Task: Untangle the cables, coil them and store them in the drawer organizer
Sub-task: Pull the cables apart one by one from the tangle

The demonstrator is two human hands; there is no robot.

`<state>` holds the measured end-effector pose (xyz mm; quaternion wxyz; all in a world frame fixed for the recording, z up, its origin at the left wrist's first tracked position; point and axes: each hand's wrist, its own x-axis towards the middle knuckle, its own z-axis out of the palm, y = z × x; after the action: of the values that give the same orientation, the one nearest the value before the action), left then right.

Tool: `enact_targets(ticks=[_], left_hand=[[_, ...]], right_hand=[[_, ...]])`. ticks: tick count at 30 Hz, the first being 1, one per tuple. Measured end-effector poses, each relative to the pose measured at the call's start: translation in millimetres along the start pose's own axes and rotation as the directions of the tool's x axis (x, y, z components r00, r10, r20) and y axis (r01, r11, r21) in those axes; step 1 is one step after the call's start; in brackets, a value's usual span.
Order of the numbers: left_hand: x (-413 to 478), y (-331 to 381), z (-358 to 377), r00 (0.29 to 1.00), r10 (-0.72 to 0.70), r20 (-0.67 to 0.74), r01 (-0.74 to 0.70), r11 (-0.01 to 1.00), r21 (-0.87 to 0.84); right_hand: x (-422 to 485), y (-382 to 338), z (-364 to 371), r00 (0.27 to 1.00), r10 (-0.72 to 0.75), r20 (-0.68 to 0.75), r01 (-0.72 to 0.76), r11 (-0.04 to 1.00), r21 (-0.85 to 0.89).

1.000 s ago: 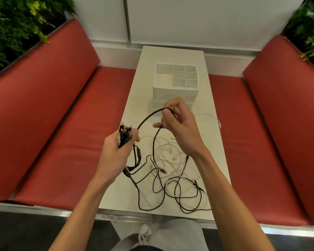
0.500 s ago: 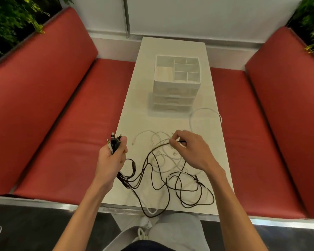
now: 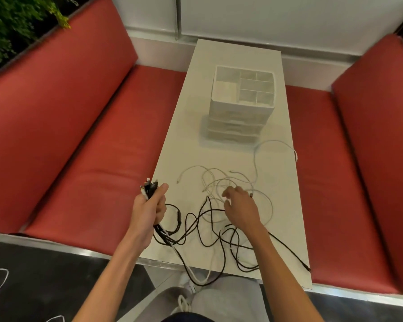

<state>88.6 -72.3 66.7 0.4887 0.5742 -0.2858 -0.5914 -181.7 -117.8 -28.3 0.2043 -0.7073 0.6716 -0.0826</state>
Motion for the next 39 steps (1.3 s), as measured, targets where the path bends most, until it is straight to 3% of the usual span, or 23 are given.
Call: enact_targets(ticks=[6,14,16,21,26,30,33,36,39], left_hand=[[9,-6,0,0.997,0.019,0.076,-0.024,0.997,0.067],[18,-6,-3,0.985,-0.09,0.149,0.097,0.994,-0.041],[18,-6,-4,0.984,-0.111,0.141,0.116,0.993,-0.029],[18,-10,-6,0.992,-0.04,0.124,0.026,0.994,0.106],[18,-15,-1,0.994,0.009,0.113,-0.029,0.984,0.177],[16,-17,3,0.994,0.016,0.112,-0.038,0.979,0.2],[12,-16,6,0.993,0.026,0.118,-0.05,0.977,0.207],[9,-14,8,0.991,0.034,0.133,-0.059,0.981,0.187],[5,-11,10,0.988,0.043,0.146,-0.069,0.982,0.177]], right_hand=[[69,-72,-9,0.975,-0.207,-0.078,0.208,0.978,0.005],[134,-87,59,0.924,-0.325,0.202,0.372,0.888,-0.269],[131,-76,73,0.928,-0.305,0.214,0.353,0.902,-0.248],[104,-63,98,0.941,-0.332,0.065,0.336,0.894,-0.298],[85,-50,100,0.971,-0.237,0.011,0.227,0.915,-0.333],[84,-45,79,0.992,-0.108,-0.067,0.097,0.984,-0.147],[79,-49,40,0.979,0.006,-0.203,0.032,0.982,0.185],[65,-57,-15,0.949,0.051,-0.312,0.115,0.864,0.491],[44,-67,-84,0.921,0.126,-0.37,0.191,0.681,0.707]])
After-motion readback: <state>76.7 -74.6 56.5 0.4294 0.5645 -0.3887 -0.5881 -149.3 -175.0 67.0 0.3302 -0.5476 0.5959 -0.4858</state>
